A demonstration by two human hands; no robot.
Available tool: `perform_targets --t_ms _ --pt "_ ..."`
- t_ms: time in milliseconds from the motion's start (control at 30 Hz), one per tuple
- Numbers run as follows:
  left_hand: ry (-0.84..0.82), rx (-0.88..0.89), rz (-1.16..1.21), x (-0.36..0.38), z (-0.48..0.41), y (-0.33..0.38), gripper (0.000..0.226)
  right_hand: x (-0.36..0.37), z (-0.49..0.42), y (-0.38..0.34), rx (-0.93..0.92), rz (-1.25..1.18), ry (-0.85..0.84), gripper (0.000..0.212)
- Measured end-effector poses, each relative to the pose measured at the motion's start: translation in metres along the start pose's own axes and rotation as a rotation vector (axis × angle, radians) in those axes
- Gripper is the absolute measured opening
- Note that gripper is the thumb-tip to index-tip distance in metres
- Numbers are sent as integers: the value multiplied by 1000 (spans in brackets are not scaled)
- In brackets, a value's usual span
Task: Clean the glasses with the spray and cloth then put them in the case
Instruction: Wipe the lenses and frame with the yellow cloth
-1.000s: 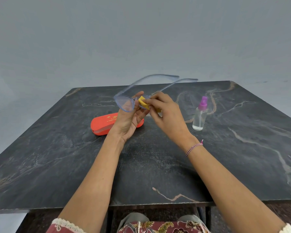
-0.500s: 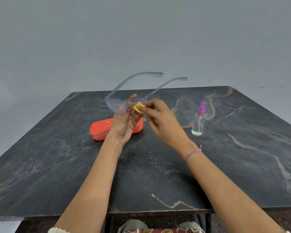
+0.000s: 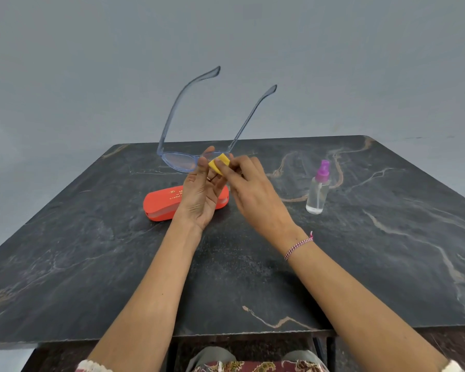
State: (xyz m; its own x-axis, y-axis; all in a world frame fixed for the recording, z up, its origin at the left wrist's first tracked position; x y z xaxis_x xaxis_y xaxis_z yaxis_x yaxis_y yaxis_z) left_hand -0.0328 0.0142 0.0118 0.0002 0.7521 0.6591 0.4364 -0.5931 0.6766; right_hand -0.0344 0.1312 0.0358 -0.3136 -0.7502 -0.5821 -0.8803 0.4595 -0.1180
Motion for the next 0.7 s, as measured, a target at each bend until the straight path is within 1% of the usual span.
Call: perform_targets --t_ms 133,200,267,300,367,467,633,700 --pt "33 5 -16 1 0 0 54 -5 0 14 77 7 1 42" --pt "38 3 -21 1 0 -1 61 -5 0 11 58 11 2 42" --pt "32 14 -16 -1 -2 -3 74 -2 0 4 11 10 -4 42" --pt "27 15 -5 -2 -2 -3 75 -1 0 2 -6 8 -6 42" --pt "16 12 -1 -5 -3 -3 71 -2 -1 4 -8 -7 2 41" --pt "-8 -17 -20 -1 -1 -4 68 -7 0 13 48 -17 32 37" --pt "-73 -89 -67 5 0 -6 73 -11 -1 20 122 9 55 26" --pt "-85 -104 -80 5 0 -8 73 -10 -1 21 149 24 53 25"
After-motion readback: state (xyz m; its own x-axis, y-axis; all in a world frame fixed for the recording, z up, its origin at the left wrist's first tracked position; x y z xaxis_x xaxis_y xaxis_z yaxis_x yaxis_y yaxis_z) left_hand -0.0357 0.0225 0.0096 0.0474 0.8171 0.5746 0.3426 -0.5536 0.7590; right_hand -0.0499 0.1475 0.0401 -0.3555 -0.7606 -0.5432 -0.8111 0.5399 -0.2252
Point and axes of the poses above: each hand's wrist, its own z-axis away from the middle knuckle, its own x-axis out of the palm, y = z × x, the point moved 3 cm from there along -z, towards the middle knuckle, and after that the axes turned 3 degrees about x, right-handed, at the moved point
